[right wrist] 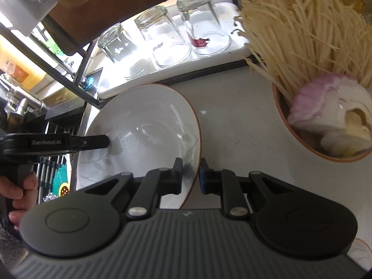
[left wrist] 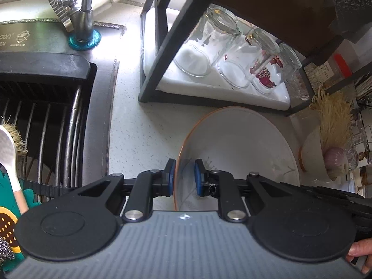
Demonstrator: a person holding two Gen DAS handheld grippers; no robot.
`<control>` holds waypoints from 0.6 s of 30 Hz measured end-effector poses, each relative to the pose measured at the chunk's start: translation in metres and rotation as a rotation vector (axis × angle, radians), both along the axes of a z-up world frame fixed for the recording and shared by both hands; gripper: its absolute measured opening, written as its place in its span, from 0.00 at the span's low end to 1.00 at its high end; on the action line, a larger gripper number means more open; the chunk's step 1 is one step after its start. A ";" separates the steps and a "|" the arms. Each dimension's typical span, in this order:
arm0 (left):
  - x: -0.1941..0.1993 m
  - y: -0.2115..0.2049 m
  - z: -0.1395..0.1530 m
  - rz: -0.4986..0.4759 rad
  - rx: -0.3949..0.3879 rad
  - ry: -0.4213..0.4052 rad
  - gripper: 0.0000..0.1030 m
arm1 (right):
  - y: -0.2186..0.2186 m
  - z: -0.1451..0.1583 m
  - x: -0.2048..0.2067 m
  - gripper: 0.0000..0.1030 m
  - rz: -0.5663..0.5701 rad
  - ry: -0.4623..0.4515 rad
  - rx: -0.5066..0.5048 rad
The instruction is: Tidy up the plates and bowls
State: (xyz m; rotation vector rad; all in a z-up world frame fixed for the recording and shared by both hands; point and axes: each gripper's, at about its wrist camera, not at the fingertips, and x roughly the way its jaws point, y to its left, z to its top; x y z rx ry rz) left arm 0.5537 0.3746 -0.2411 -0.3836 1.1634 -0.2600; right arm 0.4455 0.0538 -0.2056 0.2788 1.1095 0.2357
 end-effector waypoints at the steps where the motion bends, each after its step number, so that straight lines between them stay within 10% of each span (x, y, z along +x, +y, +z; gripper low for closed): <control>1: 0.000 -0.001 0.000 -0.002 -0.008 0.003 0.19 | -0.001 0.001 -0.001 0.17 -0.003 -0.002 -0.003; 18: -0.017 -0.036 0.034 -0.062 -0.092 -0.025 0.19 | -0.043 0.034 -0.038 0.17 -0.053 -0.073 0.040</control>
